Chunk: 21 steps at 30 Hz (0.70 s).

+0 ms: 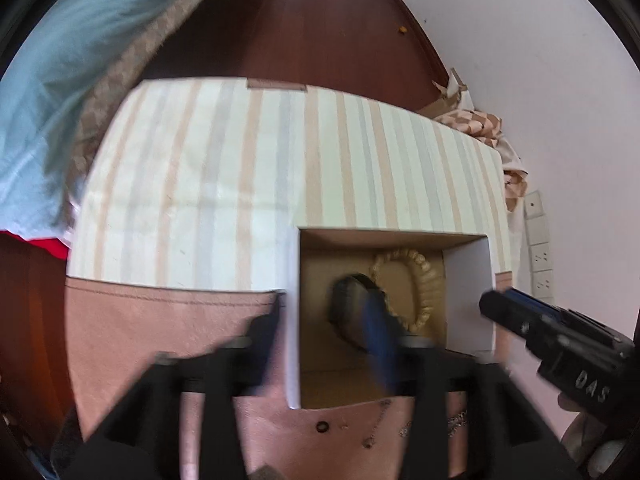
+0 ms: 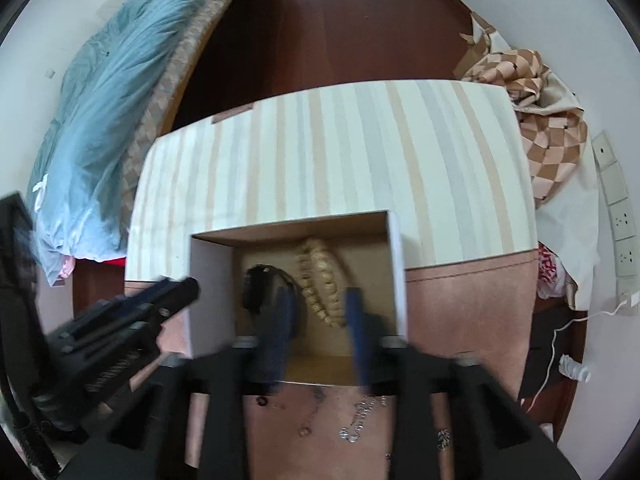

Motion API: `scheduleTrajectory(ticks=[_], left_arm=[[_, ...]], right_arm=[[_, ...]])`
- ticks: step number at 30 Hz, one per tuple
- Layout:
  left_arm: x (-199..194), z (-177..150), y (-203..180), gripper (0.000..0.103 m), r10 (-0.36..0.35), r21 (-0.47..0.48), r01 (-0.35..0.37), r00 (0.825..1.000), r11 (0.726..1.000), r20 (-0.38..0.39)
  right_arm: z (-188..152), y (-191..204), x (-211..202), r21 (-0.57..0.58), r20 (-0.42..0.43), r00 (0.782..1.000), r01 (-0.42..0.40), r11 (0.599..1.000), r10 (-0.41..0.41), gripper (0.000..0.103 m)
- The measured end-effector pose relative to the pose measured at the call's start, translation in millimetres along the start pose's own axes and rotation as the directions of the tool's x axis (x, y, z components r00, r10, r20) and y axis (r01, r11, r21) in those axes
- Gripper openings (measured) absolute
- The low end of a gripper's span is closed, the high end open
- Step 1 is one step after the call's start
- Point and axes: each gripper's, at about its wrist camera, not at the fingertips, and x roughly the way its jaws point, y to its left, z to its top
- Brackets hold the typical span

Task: Organize jewelry
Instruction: 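Carry the watch and bead bracelet into the white box and release both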

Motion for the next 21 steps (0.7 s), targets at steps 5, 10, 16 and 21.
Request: scheduleTrajectory(ticks=[5, 10, 16, 21], left_arm=[[-13.4, -1.3, 3.7, 0.084, 0.081, 0.013, -0.082, 0.995, 0.997, 0.051], [-24.3, -15.2, 5.4, 0.102, 0.188, 0.031, -0.193, 0.974, 0.981, 0.127], [-28.4, -35.9, 5.0, 0.102, 0.227, 0.042, -0.237, 0.960, 0.971, 0.162], [-33.8, -46.7, 5.7, 0.102, 0.240, 0.034, -0.248, 0.957, 0.968, 0.162]], right_arm=[[-13.7, -3.2, -7.4, -0.037, 0.044, 0.995, 0.096, 0.995, -0.095, 0.059], [-35.4, 3.7, -12.6, -0.108, 0.105, 0.973, 0.216, 0.970, -0.205, 0.093], [-56.0, 8.8, -6.6, -0.138, 0.133, 0.958, 0.273, 0.952, -0.255, 0.100], [-63.3, 9.8, -9.5, -0.127, 0.143, 0.955, 0.277, 0.952, -0.259, 0.100]])
